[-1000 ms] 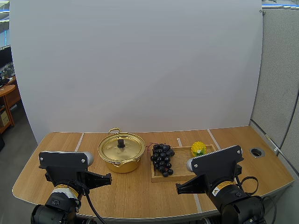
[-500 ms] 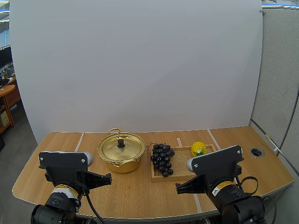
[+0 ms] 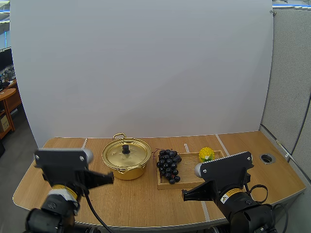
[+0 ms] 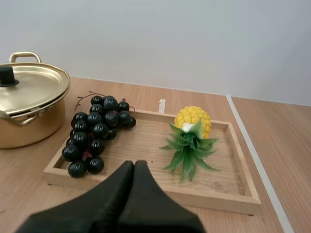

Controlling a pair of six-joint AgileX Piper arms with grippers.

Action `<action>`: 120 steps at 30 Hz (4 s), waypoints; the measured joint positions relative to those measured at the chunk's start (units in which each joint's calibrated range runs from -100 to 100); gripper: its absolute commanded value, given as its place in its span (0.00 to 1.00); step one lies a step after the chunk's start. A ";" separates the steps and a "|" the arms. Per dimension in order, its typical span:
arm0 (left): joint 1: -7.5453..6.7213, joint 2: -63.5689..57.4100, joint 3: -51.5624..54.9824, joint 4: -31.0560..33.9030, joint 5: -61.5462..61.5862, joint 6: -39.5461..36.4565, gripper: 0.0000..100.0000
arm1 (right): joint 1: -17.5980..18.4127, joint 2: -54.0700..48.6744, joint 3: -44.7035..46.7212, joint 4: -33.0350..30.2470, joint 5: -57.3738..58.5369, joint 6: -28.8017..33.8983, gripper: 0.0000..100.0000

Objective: Open the pot, put the pineapple inside, and close it

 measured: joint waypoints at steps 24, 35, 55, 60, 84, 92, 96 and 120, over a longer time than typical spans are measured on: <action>0.00 -0.20 -33.15 0.00 33.07 2.68 0.00 | 0.00 -0.23 -36.69 0.00 32.87 0.00 0.00; 0.00 -0.20 -36.18 -2.62 45.95 11.18 0.00 | 0.00 -0.33 -45.08 -0.50 61.13 0.00 0.00; 0.03 24.17 -36.33 -17.53 43.20 25.33 0.00 | 0.00 15.70 -45.78 -5.98 66.12 3.37 0.00; 0.03 27.46 -36.33 -17.57 40.71 25.53 0.17 | 0.00 17.93 -45.78 -5.98 65.96 3.56 0.00; 0.03 36.76 -36.33 -18.98 38.88 34.48 1.00 | 0.00 19.85 -45.78 -7.39 62.55 4.42 1.00; 0.03 38.11 -36.33 -25.42 38.88 42.39 1.00 | 0.00 19.85 -45.78 -7.39 61.07 4.42 1.00; 0.03 54.58 -36.52 -31.23 35.11 51.33 1.00 | 0.00 19.85 -45.78 -7.39 60.57 4.52 1.00; 0.03 91.64 -53.93 -32.53 33.79 53.43 1.00 | 0.00 19.85 -45.78 -7.39 60.05 4.52 1.00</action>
